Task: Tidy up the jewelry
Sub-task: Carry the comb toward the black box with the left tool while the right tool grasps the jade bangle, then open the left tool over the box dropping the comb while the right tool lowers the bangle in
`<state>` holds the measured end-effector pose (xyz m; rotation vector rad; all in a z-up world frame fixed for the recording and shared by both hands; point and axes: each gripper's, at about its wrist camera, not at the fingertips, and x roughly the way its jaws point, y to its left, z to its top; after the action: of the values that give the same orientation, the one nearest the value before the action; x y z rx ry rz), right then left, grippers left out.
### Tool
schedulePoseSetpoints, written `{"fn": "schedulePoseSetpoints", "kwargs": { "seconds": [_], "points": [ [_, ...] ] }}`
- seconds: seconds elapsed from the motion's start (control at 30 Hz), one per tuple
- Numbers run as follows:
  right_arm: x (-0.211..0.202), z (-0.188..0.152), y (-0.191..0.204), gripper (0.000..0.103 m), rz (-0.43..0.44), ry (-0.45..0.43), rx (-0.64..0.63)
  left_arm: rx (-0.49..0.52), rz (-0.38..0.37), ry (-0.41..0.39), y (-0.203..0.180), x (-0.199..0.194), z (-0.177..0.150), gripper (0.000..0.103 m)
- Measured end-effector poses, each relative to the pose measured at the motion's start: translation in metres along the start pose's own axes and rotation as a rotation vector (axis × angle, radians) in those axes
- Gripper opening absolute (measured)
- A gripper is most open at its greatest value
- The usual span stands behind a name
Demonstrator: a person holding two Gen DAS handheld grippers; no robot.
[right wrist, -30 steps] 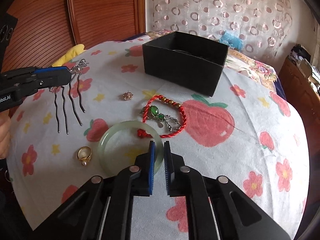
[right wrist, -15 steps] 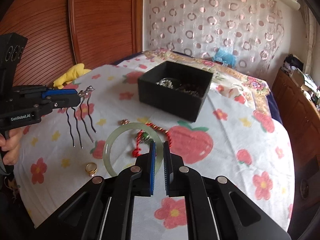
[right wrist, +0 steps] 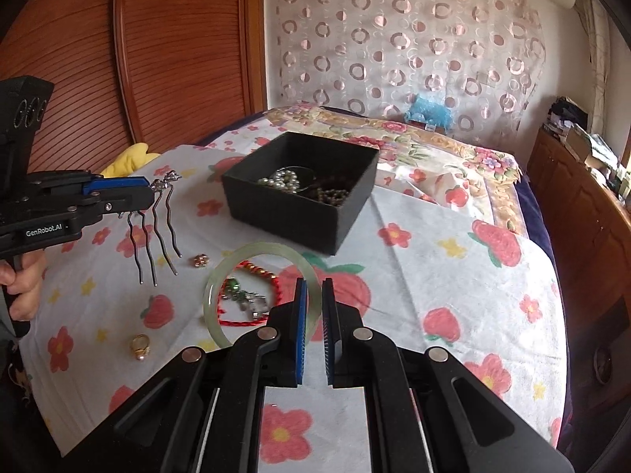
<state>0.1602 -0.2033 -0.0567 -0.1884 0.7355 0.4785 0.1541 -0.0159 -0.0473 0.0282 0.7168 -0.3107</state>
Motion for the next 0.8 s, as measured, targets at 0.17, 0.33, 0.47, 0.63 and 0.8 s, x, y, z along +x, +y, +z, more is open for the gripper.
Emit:
{"fn": "schedulePoseSetpoints", "kwargs": {
  "seconds": [0.17, 0.33, 0.47, 0.63, 0.8],
  "points": [
    [0.005, 0.004, -0.012, 0.009, 0.016, -0.006, 0.023, 0.009, -0.013, -0.001, -0.002, 0.008, 0.013, 0.020],
    [0.007, 0.010, -0.015, 0.009, 0.032, -0.032, 0.033, 0.028, -0.011, -0.011, -0.003, 0.017, 0.030, 0.020],
    [0.012, 0.020, -0.021, 0.009, 0.035, -0.048, 0.038, 0.035, -0.004, -0.011, -0.001, 0.028, 0.046, 0.020],
    [0.019, 0.035, -0.035, 0.009, 0.023, -0.058, 0.040, 0.044, -0.003, -0.018, 0.001, 0.043, 0.066, 0.020],
    [0.024, 0.045, -0.047, 0.009, 0.000, -0.060, 0.040, 0.057, 0.003, -0.003, 0.001, 0.066, 0.081, 0.020]
  ]
}}
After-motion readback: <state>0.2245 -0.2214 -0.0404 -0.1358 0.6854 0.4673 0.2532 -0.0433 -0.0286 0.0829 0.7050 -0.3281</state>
